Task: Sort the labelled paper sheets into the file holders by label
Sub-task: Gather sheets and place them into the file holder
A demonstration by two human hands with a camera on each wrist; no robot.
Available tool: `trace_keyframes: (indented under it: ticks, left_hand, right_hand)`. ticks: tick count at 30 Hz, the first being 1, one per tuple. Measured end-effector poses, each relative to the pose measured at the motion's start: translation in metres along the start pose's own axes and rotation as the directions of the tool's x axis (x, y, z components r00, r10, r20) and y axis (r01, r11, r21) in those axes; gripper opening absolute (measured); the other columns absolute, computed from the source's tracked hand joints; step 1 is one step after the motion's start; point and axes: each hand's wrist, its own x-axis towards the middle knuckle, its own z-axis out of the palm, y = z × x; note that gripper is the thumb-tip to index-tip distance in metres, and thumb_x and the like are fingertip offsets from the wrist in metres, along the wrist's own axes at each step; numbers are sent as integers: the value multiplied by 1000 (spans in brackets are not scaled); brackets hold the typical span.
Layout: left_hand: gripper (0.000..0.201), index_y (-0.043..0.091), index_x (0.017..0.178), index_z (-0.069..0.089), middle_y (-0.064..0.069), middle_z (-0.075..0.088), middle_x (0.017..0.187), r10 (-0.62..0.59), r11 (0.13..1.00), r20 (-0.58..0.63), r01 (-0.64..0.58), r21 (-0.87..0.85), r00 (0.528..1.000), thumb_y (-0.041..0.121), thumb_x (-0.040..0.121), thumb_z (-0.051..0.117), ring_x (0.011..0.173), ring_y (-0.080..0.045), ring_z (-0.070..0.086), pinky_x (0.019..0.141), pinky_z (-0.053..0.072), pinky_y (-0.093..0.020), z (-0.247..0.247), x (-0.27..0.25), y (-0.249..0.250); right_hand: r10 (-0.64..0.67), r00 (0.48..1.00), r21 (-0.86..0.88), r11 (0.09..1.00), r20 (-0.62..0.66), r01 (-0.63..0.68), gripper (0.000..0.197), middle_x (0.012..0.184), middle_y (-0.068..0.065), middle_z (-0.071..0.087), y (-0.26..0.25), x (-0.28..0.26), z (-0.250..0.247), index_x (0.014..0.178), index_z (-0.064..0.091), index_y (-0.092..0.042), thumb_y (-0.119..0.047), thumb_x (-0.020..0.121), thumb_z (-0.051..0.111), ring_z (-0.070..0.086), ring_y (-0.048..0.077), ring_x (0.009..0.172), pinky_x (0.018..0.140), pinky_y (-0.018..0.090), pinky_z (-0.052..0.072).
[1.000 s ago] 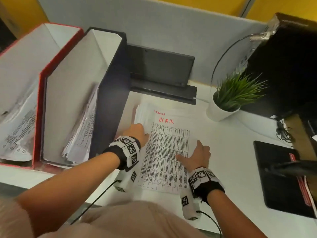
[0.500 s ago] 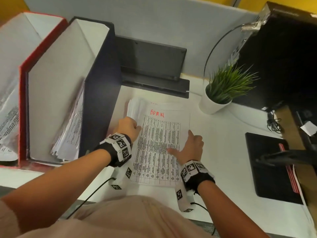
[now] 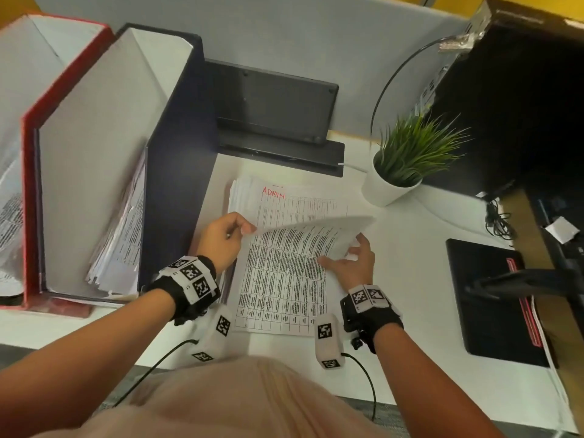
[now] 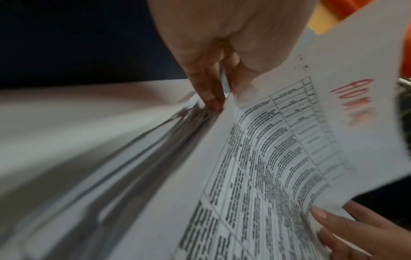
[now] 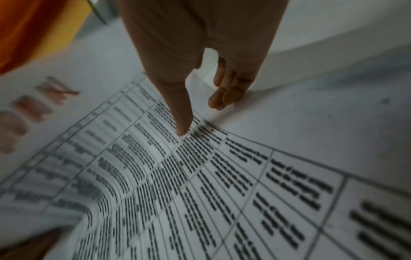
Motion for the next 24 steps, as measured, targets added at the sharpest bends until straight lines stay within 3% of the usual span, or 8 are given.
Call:
trace_keyframes:
  ticks: [4,6,10,13,17,19,22,24]
  left_hand:
    - [31,8,66,59,-2,66,89,-115,989,68,121,-88,991,-11,86,46,100,-28,60,89,48,-36,-3,6,3]
    - [34,10,65,63,-5,67,93,-196,979,9,196,-49,981,-8,86,43,98,-27,59,95,47,-41,-5,16,4]
    - [13,3,83,64,-15,66,95,-394,915,-35,396,73,918,8,87,53,92,-35,64,79,55,-42,-10,39,7]
    - [32,-2,99,66,-14,68,103,-473,835,5,446,323,881,25,82,68,80,-23,64,56,49,-27,-13,47,16]
    - [52,3,103,66,-10,68,102,-444,739,-18,377,559,896,43,71,76,91,-24,65,75,54,-31,-7,51,23]
    - [47,5,99,68,-9,69,98,-397,742,-43,348,573,917,42,71,76,87,-22,65,74,54,-30,-4,50,21]
    - [32,4,92,71,-9,70,93,-329,785,-41,297,543,943,32,77,73,80,-20,62,70,50,-27,-1,45,18]
    - [24,3,87,72,-10,70,88,-288,809,-18,253,530,958,26,82,69,76,-20,61,67,48,-26,0,42,17]
  right_hand:
    - [-19,1000,19,1000,-11,19,43,101,10,63,7,4,-4,106,60,-1,-8,68,81,62,24,87,80,31,51]
    - [-116,993,8,993,-14,116,14,79,6,62,12,3,-5,82,64,-1,4,73,73,57,19,75,70,25,48]
    - [-158,987,115,981,16,155,35,67,4,56,19,4,-7,63,60,-9,24,73,54,53,23,71,60,24,44]
    - [-81,997,196,978,9,77,46,67,7,55,20,5,-5,49,59,-16,22,73,50,53,29,75,67,37,42]
    - [-64,998,220,973,-5,63,40,65,6,55,20,5,-4,53,57,-10,23,73,49,52,26,64,55,24,43]
    - [-112,994,155,982,2,111,39,65,4,55,19,4,-5,59,56,-12,23,74,52,52,18,61,48,17,45]
    - [-141,990,79,987,-14,142,34,66,2,55,19,4,-3,58,54,-13,16,74,63,52,17,65,59,21,46]
    - [-117,993,53,992,-23,118,30,63,1,54,17,4,-1,58,52,-12,5,71,74,51,11,61,58,11,45]
